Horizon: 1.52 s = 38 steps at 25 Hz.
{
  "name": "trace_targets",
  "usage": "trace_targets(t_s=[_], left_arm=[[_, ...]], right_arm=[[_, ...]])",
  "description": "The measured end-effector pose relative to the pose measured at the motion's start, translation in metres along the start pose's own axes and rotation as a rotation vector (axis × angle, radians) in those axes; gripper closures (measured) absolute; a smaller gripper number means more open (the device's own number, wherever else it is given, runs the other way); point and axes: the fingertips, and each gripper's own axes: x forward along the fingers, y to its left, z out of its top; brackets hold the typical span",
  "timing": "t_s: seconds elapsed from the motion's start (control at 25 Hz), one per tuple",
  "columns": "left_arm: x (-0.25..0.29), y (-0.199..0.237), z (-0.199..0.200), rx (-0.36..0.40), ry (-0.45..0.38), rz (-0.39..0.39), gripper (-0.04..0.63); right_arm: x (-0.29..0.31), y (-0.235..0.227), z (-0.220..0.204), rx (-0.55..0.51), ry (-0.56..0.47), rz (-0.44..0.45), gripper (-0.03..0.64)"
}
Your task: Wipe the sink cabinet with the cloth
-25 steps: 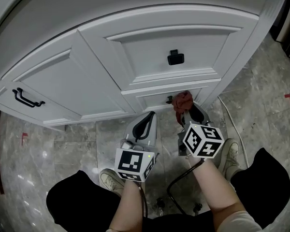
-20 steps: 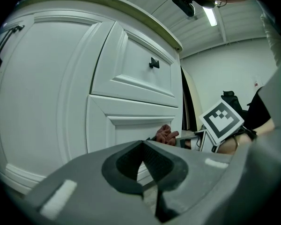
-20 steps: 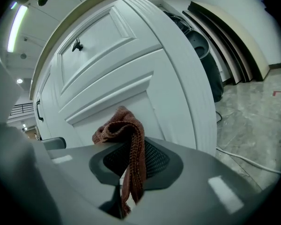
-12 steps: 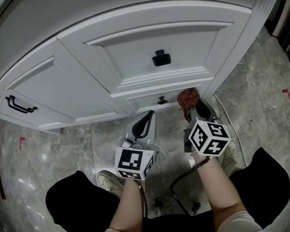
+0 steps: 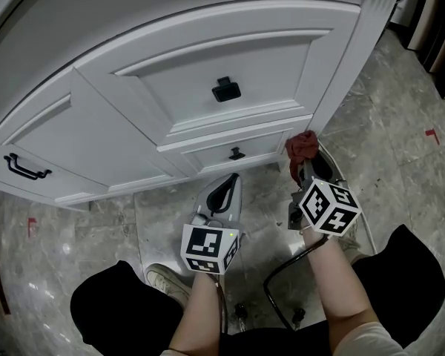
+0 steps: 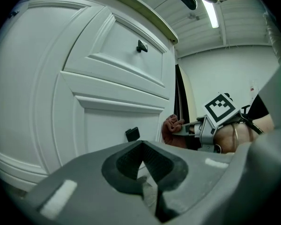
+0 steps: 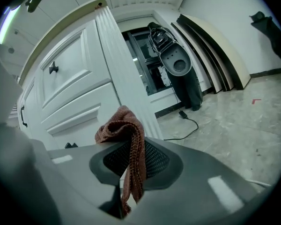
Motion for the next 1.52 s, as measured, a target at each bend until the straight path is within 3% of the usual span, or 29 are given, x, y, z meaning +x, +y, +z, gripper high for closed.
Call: trace_targets(t_s=[0.12,0.48,0.64,0.8,1.24,1.52], left_arm=[[-0.010,0.015,-0.004,-0.014,0.009,0.029,0.595],[-0.059,0.079,-0.021,-0.082,0.011,0.162,0.595],[-0.079,0.102,-0.025,-0.097,0.009,0.212,0.595],[-0.093,0.120,-0.025,-0.106,0.002,0.249,0.595],[-0.101,0.132,-0.021,-0.115,-0.007,0.285,0.595],[-0.074,0.110,-0.014,-0.095,-0.016,0.239,0.595]], right_arm=[[-0.001,0.023,-0.023,-0.049,0.022,0.028,0.529],[0.009,0.144,-0.123,-0.041,0.208,0.259,0.529],[0.018,0.192,-0.141,-0.076,0.221,0.334,0.529],[0.029,0.225,-0.151,-0.198,0.196,0.383,0.529],[0.047,0.188,-0.151,-0.108,0.224,0.275,0.529],[0.045,0.152,-0.134,-0.122,0.210,0.237,0.528]])
